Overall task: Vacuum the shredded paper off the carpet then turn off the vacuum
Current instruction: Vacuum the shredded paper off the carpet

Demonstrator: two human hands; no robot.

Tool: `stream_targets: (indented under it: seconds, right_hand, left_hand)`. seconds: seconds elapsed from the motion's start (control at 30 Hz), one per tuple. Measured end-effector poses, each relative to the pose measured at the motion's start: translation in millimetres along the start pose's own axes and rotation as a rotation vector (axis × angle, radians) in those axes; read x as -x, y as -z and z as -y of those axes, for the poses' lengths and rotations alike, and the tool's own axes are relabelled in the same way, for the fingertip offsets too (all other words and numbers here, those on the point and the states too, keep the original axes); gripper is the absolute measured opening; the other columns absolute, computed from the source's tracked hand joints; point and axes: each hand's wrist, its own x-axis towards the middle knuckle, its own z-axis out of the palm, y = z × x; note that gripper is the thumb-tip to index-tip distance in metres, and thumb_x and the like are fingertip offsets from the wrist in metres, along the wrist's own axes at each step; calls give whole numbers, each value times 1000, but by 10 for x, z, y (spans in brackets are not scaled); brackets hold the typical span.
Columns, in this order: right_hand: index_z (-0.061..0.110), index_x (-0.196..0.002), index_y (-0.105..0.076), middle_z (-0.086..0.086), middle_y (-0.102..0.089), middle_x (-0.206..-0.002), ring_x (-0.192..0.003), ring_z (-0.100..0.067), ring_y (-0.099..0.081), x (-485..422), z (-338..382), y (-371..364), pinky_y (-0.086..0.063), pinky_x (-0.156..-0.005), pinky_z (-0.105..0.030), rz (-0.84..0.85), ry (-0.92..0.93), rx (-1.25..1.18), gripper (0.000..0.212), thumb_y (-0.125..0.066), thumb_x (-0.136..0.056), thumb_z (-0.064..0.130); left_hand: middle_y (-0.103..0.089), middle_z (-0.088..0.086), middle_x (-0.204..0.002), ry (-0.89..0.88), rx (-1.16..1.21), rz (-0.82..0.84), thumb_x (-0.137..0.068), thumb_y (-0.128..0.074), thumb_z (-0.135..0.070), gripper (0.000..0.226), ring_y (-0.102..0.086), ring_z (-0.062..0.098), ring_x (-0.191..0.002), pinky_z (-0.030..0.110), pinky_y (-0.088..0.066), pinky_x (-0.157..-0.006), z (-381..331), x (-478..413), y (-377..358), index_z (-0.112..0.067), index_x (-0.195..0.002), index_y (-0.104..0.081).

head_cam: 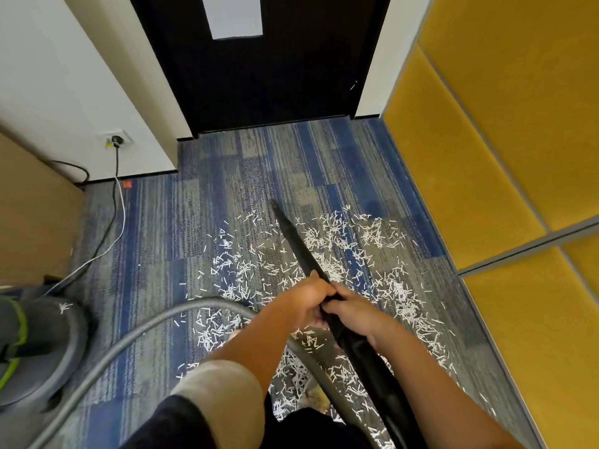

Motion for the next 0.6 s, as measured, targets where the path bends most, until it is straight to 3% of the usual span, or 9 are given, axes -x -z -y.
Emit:
stream_targets:
  seconds: [0.1, 0.23, 0.37, 0.47, 0.53, 0.6]
  right_hand:
    - [30, -140, -37, -4, -58, -84, -62, -17, -55, -20, 16, -8, -47, -47, -23, -18, -2, 32, 48, -46, -97, 11]
    - [29, -141, -35, -3, -55, -84, -64, -17, -54, -3, 17, -15, -47, -50, -23, -32, -19, 22, 48, -45, -98, 10]
    - [32, -140, -36, -6, -60, -93, -65, -16, -56, -54, 1, -81, -46, -50, -24, -32, -40, 52, 49, -46, -97, 12]
    - [31, -134, -43, -5, -61, -89, -64, -16, -56, -74, 23, -162, -46, -52, -25, -11, -19, 46, 42, -45, -97, 12]
    - [32, -133, -43, -4, -60, -87, -63, -15, -55, -67, 45, -219, -45, -51, -24, 11, -10, 56, 41, -46, -97, 13]
    - [33, -135, -42, -4, -59, -89, -65, -14, -55, -82, 48, -279, -45, -51, -24, 35, -5, 87, 44, -46, -96, 13]
  left_hand:
    - [-56, 8, -102, -3, 0, 11, -100, -36, -6, 65, -57, 18, -84, 28, -51, -62, -30, -2, -12, -26, -152, -3]
    - [-55, 11, -112, -4, -8, 43, -102, -33, -8, 48, -57, 21, -95, 30, -52, -72, 7, -17, -34, -17, -147, -20]
    - [-54, 11, -113, 1, 49, 36, -101, -36, -7, 63, -58, 23, -100, 31, -54, -71, 63, -42, 51, -27, -152, -5]
    - [-54, 14, -115, -7, 83, 14, -101, -35, -7, 61, -58, 25, -100, 33, -53, -71, 114, -17, 140, -28, -151, -8]
    - [-54, 12, -104, -11, 87, 5, -100, -34, -6, 43, -57, 22, -89, 31, -52, -65, 135, 46, 210, -27, -138, -26]
    - [-55, 12, -99, 10, 81, 7, -100, -33, -6, 14, -56, 22, -85, 34, -51, -71, 155, 127, 272, -18, -104, -39]
